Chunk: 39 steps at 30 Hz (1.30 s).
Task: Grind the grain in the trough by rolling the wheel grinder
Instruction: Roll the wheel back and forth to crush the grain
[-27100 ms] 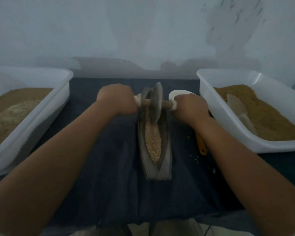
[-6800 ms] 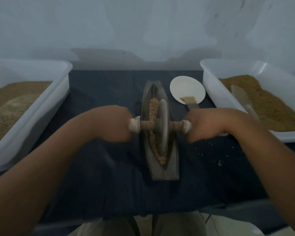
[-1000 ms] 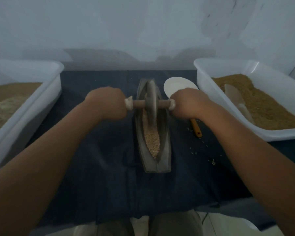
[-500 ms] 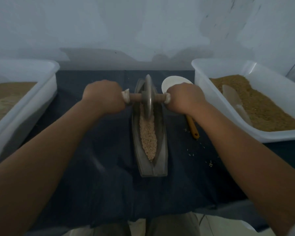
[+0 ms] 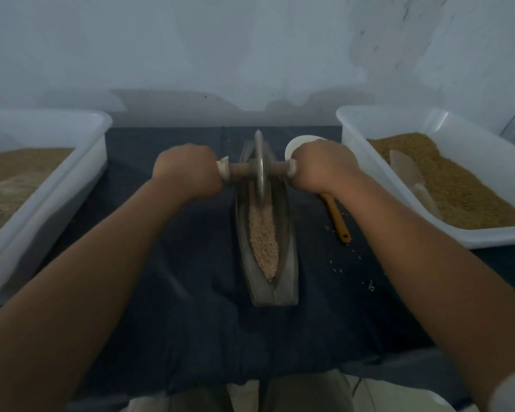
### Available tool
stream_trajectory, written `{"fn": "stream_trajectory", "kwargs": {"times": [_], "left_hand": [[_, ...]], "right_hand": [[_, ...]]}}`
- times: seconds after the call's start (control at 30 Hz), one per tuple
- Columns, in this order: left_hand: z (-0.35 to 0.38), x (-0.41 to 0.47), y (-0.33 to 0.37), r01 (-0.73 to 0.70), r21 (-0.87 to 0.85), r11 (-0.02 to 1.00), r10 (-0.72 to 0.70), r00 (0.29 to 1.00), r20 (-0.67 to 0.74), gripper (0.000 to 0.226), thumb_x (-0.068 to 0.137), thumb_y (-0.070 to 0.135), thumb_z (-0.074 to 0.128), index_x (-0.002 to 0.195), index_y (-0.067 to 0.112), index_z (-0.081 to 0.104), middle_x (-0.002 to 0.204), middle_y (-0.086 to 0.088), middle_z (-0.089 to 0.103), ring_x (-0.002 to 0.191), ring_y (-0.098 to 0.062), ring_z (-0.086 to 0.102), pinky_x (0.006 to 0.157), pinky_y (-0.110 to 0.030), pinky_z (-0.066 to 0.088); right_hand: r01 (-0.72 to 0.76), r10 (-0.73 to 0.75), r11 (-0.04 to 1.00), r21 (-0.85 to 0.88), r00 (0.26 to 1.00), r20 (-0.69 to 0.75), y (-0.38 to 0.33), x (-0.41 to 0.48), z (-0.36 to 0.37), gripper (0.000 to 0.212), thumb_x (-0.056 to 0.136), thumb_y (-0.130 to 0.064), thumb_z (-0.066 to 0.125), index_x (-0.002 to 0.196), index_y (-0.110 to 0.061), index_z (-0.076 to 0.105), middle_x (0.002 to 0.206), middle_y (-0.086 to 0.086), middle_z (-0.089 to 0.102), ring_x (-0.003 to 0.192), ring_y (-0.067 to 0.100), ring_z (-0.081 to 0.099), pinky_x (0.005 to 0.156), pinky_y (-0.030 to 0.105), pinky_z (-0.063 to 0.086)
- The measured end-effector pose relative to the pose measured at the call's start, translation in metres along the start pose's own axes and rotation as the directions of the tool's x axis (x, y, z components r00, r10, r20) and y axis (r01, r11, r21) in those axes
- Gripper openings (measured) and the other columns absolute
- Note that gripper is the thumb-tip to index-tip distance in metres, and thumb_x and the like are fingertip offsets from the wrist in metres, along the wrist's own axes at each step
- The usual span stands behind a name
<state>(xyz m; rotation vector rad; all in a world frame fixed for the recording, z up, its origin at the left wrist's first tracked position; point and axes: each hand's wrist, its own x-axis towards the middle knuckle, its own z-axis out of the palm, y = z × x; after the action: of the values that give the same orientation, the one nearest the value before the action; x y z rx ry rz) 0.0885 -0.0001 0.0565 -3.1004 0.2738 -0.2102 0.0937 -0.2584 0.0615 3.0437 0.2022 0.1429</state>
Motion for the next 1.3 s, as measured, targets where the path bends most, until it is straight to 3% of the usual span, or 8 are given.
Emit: {"fn": "stream_trajectory", "kwargs": {"times": [0.1,0.33,0.63,0.73,0.9,1.0,1.2,1.3], "left_hand": [[-0.004,0.001,0.0,-0.051,-0.018,0.999,0.053,0.993,0.106,0.029,0.085,0.044,0.065,0.077,0.018,0.058,0.085,0.0,0.065,0.081,-0.03,0.066,0.075,-0.038,0.056],[-0.005,-0.089,-0.02,-0.304,-0.096,0.948,0.319,0.899,0.301,0.022,0.064,0.045,0.059,0.064,0.023,0.055,0.054,0.011,0.054,0.05,-0.001,0.051,0.045,-0.018,0.032],[0.003,0.007,0.0,0.022,-0.041,0.999,-0.02,0.998,0.057,0.04,0.085,0.062,0.064,0.078,0.023,0.059,0.085,0.001,0.063,0.077,-0.028,0.06,0.069,-0.035,0.047],[-0.006,-0.014,-0.003,-0.114,-0.037,0.993,0.119,0.975,0.186,0.022,0.081,0.042,0.066,0.073,0.024,0.056,0.077,0.003,0.061,0.072,-0.024,0.06,0.068,-0.032,0.048],[-0.009,-0.075,-0.014,-0.333,-0.042,0.942,0.329,0.893,0.307,0.021,0.07,0.04,0.066,0.064,0.021,0.057,0.058,0.007,0.059,0.054,-0.003,0.056,0.046,-0.023,0.037],[-0.004,-0.062,-0.012,-0.255,-0.054,0.965,0.26,0.924,0.282,0.023,0.073,0.042,0.066,0.067,0.021,0.06,0.064,0.006,0.062,0.06,-0.011,0.061,0.056,-0.028,0.052],[-0.006,-0.001,0.003,-0.005,-0.01,1.0,0.005,0.999,0.052,0.028,0.085,0.049,0.063,0.077,0.022,0.064,0.078,0.001,0.063,0.072,-0.026,0.063,0.069,-0.037,0.055],[-0.009,-0.012,0.003,-0.074,-0.006,0.997,0.074,0.992,0.099,0.021,0.083,0.041,0.065,0.073,0.022,0.059,0.078,0.001,0.064,0.073,-0.026,0.064,0.072,-0.039,0.058]], "right_hand": [[0.021,-0.021,0.999,0.028,1.0,-0.016,-0.002,-0.009,-0.001,0.025,0.079,-0.044,0.058,0.068,-0.024,0.065,0.069,-0.003,0.064,0.066,0.02,0.063,0.067,0.041,0.059],[0.167,-0.252,0.962,0.217,0.849,0.465,0.008,-0.098,-0.021,0.019,0.072,-0.04,0.063,0.061,-0.025,0.062,0.056,-0.012,0.065,0.045,0.002,0.057,0.038,0.017,0.037],[0.031,-0.034,0.999,-0.024,0.992,-0.122,-0.004,-0.002,0.002,0.027,0.082,-0.045,0.054,0.064,-0.026,0.059,0.067,-0.005,0.058,0.063,0.02,0.059,0.065,0.04,0.057],[0.081,-0.084,0.996,0.029,0.991,0.108,0.002,-0.015,0.0,0.019,0.08,-0.04,0.061,0.068,-0.025,0.065,0.069,-0.004,0.064,0.068,0.019,0.064,0.063,0.036,0.053],[0.115,-0.295,0.933,0.342,0.79,0.538,0.013,-0.09,-0.012,0.021,0.057,-0.054,0.057,0.069,-0.04,0.068,0.055,-0.008,0.063,0.045,0.003,0.058,0.045,0.025,0.044],[0.164,-0.269,0.952,0.26,0.853,0.447,0.011,-0.074,-0.007,0.02,0.068,-0.05,0.062,0.066,-0.031,0.068,0.053,-0.009,0.062,0.047,0.003,0.058,0.045,0.026,0.042],[0.047,-0.049,0.999,-0.012,0.99,-0.129,-0.001,-0.005,0.006,0.029,0.083,-0.046,0.055,0.064,-0.026,0.063,0.066,-0.005,0.061,0.064,0.019,0.06,0.061,0.035,0.052],[0.054,-0.053,0.998,0.016,0.997,-0.053,-0.001,-0.017,0.006,0.027,0.085,-0.044,0.053,0.069,-0.026,0.064,0.071,-0.004,0.063,0.069,0.019,0.062,0.063,0.036,0.053]]}}
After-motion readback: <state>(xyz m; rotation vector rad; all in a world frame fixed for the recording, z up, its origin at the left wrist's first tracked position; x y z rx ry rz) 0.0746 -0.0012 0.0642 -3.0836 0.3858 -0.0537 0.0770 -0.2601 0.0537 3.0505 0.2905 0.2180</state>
